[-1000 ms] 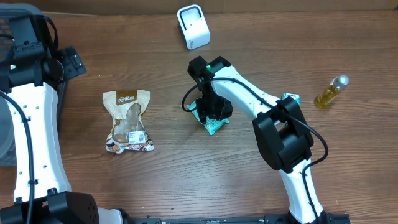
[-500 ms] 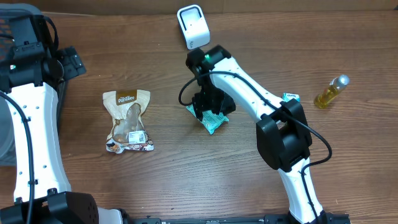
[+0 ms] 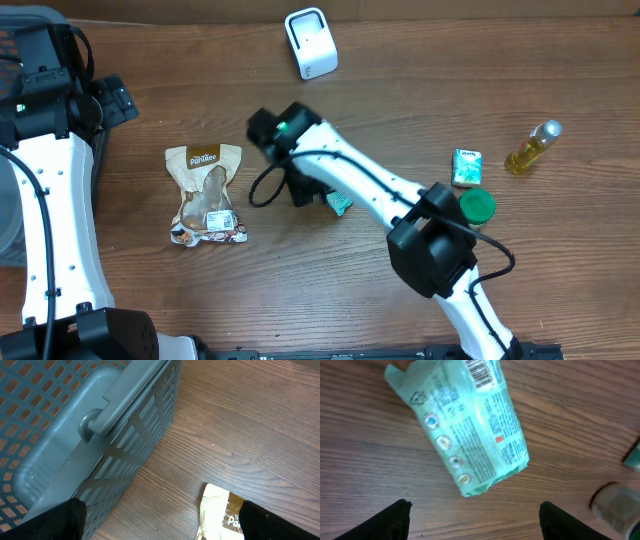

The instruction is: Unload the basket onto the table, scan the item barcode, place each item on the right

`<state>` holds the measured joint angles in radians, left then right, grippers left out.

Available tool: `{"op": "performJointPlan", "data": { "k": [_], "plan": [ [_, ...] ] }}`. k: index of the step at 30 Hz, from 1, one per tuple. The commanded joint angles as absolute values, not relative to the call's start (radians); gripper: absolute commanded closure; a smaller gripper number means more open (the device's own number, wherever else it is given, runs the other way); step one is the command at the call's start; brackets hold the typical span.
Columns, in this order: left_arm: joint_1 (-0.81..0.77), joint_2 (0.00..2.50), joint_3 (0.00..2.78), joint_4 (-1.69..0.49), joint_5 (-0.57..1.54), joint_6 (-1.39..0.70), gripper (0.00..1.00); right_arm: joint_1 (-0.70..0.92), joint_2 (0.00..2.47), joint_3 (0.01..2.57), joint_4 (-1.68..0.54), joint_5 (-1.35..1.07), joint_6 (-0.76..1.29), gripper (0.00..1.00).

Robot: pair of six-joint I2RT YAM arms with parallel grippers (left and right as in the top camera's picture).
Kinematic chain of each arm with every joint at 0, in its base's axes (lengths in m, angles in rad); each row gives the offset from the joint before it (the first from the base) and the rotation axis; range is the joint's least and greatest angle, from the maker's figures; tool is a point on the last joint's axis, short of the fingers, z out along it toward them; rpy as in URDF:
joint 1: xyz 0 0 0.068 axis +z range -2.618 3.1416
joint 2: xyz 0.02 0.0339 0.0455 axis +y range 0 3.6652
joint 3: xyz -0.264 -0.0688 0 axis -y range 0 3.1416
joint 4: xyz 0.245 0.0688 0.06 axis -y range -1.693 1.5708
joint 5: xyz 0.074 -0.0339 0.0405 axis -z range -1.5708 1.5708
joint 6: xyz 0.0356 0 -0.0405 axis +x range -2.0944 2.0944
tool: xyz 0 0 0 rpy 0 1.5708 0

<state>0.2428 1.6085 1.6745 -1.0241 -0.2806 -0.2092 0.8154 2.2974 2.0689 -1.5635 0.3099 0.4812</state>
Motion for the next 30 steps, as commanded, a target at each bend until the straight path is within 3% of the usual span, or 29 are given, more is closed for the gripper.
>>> {"op": "performJointPlan", "data": {
  "k": [1,30],
  "plan": [
    [0.247,1.608,1.686,-1.021,-0.280,-0.206,0.00,0.829,2.206,2.089,-1.579,0.398,0.554,0.20],
    [0.247,1.608,1.686,-1.021,-0.280,-0.206,0.01,0.829,1.663,2.002,-1.655,0.449,0.546,0.20]
  ]
}}
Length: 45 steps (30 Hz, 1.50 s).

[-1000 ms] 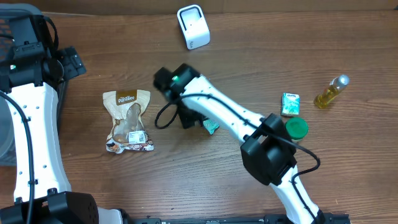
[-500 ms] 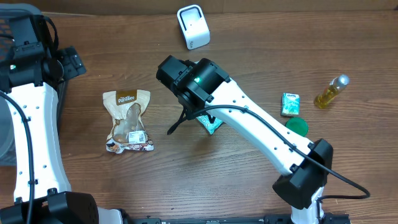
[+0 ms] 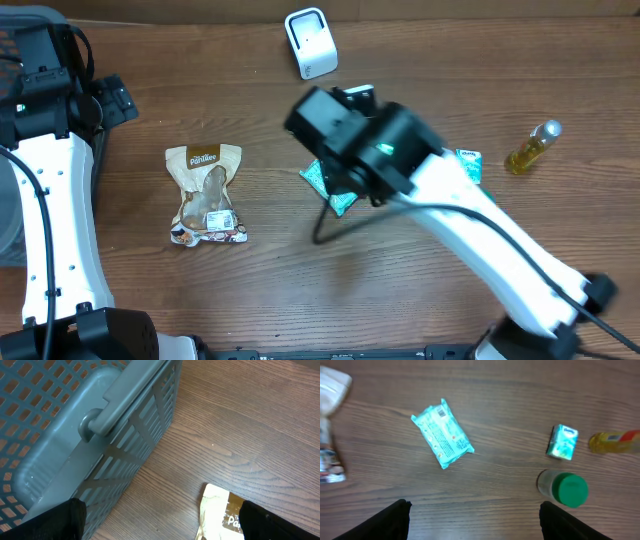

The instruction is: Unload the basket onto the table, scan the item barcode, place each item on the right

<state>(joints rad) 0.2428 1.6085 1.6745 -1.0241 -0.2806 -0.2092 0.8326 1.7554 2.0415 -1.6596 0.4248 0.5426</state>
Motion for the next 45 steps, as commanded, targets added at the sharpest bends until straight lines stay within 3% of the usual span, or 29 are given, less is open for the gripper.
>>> {"op": "performJointPlan", "data": {
  "k": [1,9,14,17,22,24,28,34,35,38,39,40,43,44,45],
  "plan": [
    [0.247,1.608,1.686,-1.021,-0.280,-0.206,0.00,0.829,1.647,1.993,-1.651,0.449,0.546,0.20],
    [0.247,1.608,1.686,-1.021,-0.280,-0.206,0.00,0.829,1.613,1.762,-1.459,0.436,0.465,0.18],
    [0.247,1.608,1.686,-1.021,-0.280,-0.206,0.00,0.817,1.613,1.491,-1.118,0.303,0.384,0.16],
    [0.247,1.608,1.686,-1.021,-0.280,-0.206,0.00,0.766,1.614,1.375,-0.984,0.301,0.384,0.20],
    [0.247,1.608,1.686,-1.021,-0.280,-0.206,0.00,0.715,1.615,1.343,-0.944,0.267,0.382,0.19],
    [0.247,1.608,1.686,-1.021,-0.280,-0.206,0.00,0.716,1.620,1.343,-0.947,0.220,0.281,0.15],
    [0.247,1.608,1.686,-1.021,-0.280,-0.206,0.00,0.716,1.676,1.343,-0.927,0.042,0.064,0.00],
    [0.247,1.608,1.686,-1.021,-0.280,-0.206,0.00,0.716,1.766,1.343,-0.828,0.043,0.022,0.00],
    [0.248,1.608,1.686,-1.021,-0.280,-0.206,0.00,0.715,1.769,1.343,-0.819,0.043,0.022,0.01],
    [0.247,1.608,1.686,-1.021,-0.280,-0.206,0.00,0.715,1.770,1.343,-0.813,0.043,0.034,0.43],
    [0.247,1.608,1.686,-1.021,-0.280,-0.206,0.00,0.715,1.773,1.342,-0.818,0.043,0.052,0.65],
    [0.247,1.608,1.686,-1.021,-0.280,-0.206,0.00,0.715,1.776,1.342,-0.822,0.043,0.056,0.70],
    [0.247,1.608,1.686,-1.021,-0.280,-0.206,0.00,0.715,1.795,1.339,-0.831,0.060,0.055,0.68],
    [0.247,1.608,1.686,-1.021,-0.280,-0.206,0.00,0.715,1.806,1.333,-0.827,0.075,0.055,0.54],
    [0.247,1.608,1.686,-1.021,-0.280,-0.206,0.00,0.715,1.811,1.328,-0.822,0.081,0.055,0.49]
  ]
}}
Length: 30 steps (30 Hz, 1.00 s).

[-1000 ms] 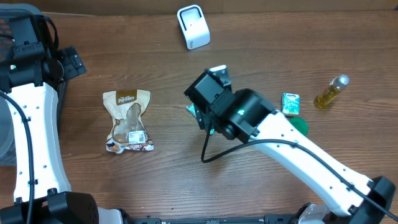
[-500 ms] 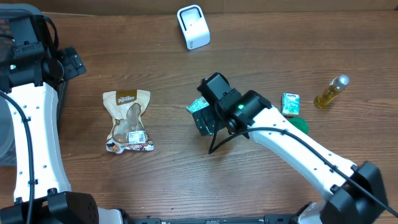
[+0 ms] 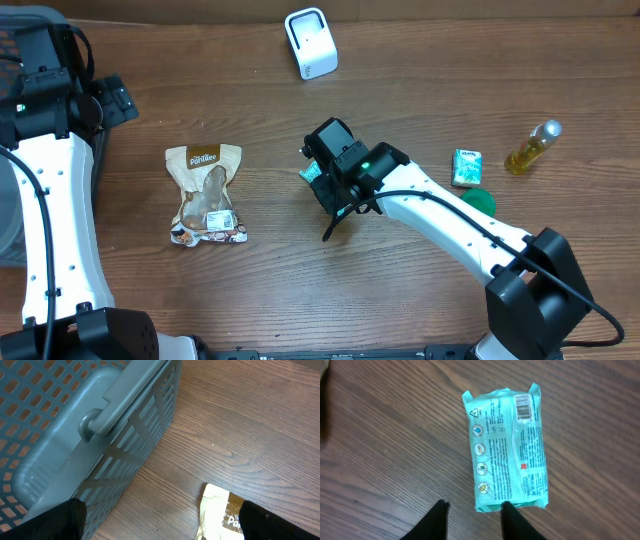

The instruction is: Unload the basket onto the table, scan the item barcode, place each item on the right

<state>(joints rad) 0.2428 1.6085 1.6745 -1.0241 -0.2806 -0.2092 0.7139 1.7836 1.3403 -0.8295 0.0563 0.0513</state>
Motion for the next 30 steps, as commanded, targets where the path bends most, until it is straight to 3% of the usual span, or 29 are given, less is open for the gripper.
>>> {"op": "performJointPlan", "data": {
  "k": [1,16,24,30],
  "plan": [
    [0.247,1.608,1.686,-1.021,-0.280,-0.206,0.00,0.715,1.822,1.320,-0.812,0.081,0.054,0.46],
    [0.247,1.608,1.686,-1.021,-0.280,-0.206,0.00,0.715,1.878,1.195,-0.625,0.134,0.008,0.46],
    [0.247,1.608,1.686,-1.021,-0.280,-0.206,0.00,0.718,1.933,1.184,-0.570,0.149,-0.028,0.53],
    [0.247,1.608,1.686,-1.021,-0.280,-0.206,0.00,0.718,1.983,1.185,-0.495,0.209,-0.028,0.63]
  ]
}}
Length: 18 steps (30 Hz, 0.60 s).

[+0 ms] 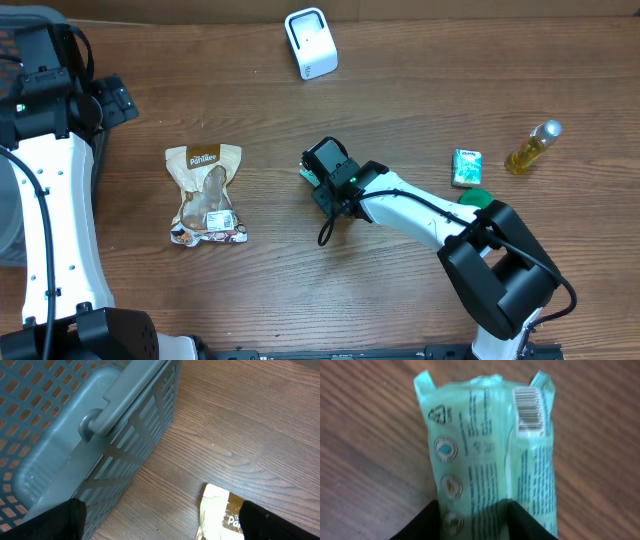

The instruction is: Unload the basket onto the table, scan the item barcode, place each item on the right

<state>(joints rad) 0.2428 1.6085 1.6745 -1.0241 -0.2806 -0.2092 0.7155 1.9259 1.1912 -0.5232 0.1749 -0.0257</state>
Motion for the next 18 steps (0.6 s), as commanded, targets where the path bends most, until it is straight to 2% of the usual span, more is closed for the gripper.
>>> {"op": "performJointPlan", "data": {
  "k": [1,5,11,12,13,14,18],
  "plan": [
    [0.247,1.608,1.686,-1.021,-0.280,-0.206,0.00,0.718,1.983,1.187,-0.484,0.218,-0.028,0.64],
    [0.247,1.608,1.686,-1.021,-0.280,-0.206,0.01,0.718,1.983,1.202,-0.436,0.227,-0.031,0.67],
    [0.247,1.608,1.686,-1.021,-0.280,-0.206,0.01,0.717,1.978,1.230,-0.381,0.269,-0.058,0.66],
    [0.247,1.608,1.686,-1.021,-0.280,-0.206,0.01,0.720,1.972,1.251,-0.406,0.269,-0.058,0.63],
    [0.247,1.608,1.686,-1.021,-0.280,-0.206,0.00,0.724,1.960,1.286,-0.453,0.269,-0.057,0.55],
    [0.247,1.608,1.686,-1.021,-0.280,-0.206,0.00,0.727,1.950,1.315,-0.493,0.269,-0.057,0.43],
    [0.247,1.608,1.686,-1.021,-0.280,-0.206,0.00,0.735,1.898,1.428,-0.681,0.267,-0.056,0.36]
  ]
}}
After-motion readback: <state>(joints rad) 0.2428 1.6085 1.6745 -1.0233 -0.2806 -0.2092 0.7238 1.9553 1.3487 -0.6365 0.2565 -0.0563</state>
